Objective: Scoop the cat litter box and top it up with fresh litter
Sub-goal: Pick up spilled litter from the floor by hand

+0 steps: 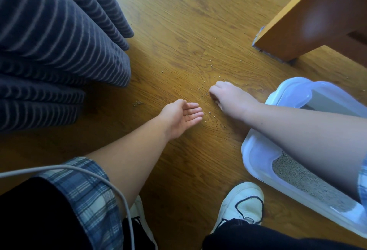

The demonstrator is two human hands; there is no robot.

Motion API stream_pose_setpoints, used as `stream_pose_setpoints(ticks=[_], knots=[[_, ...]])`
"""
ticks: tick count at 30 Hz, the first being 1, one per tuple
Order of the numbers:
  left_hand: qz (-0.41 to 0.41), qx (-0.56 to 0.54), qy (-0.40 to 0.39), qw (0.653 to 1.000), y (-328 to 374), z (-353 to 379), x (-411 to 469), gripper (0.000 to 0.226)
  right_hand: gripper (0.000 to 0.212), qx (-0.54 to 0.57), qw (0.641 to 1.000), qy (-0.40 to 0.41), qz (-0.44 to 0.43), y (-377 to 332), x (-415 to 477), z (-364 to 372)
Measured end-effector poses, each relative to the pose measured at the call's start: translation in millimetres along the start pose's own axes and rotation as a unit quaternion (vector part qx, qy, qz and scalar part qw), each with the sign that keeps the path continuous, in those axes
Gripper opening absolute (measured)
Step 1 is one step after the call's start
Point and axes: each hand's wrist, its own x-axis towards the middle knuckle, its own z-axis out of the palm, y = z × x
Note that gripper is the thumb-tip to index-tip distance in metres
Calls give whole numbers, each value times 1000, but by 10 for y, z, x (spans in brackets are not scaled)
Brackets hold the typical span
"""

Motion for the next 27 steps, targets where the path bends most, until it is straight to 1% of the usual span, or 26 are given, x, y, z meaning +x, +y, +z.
stream_pose_setpoints(ticks=[2,7,9,15,17,18,20,22,24,25,27], knots=[[-1,1,1,1000,0,-7,7,39,17,-12,1000,-12,-15,6,2,-9],[-3,2,0,1000,-12,-32,16,38,19,-47,998,-34,-39,24,20,5],[-6,2,2,1000,-22,-38,23,38,20,-56,997,-39,-37,35,34,3],[-18,12,4,1000,-81,-51,8,38,10,-60,997,-37,-2,-38,6,3],[-17,6,1,1000,-90,-53,5,39,6,-26,999,-28,-4,-73,-5,-2],[-16,3,-3,1000,-93,-52,7,40,5,6,1000,-17,-18,-112,-18,-4],[-13,-7,-11,1000,-96,-47,1,40,9,80,995,9,-63,-264,-56,-15],[-5,-34,-20,999,-89,-58,-11,37,12,140,984,19,-111,-466,-109,-44],[2,-49,-26,998,-89,-84,-22,35,15,163,976,11,-142,-602,-149,-65],[4,-48,-24,999,-87,-94,-30,35,17,168,975,13,-144,-611,-143,-63],[3,-41,-14,999,-72,-113,-39,36,19,176,978,42,-109,-547,-80,-60]])
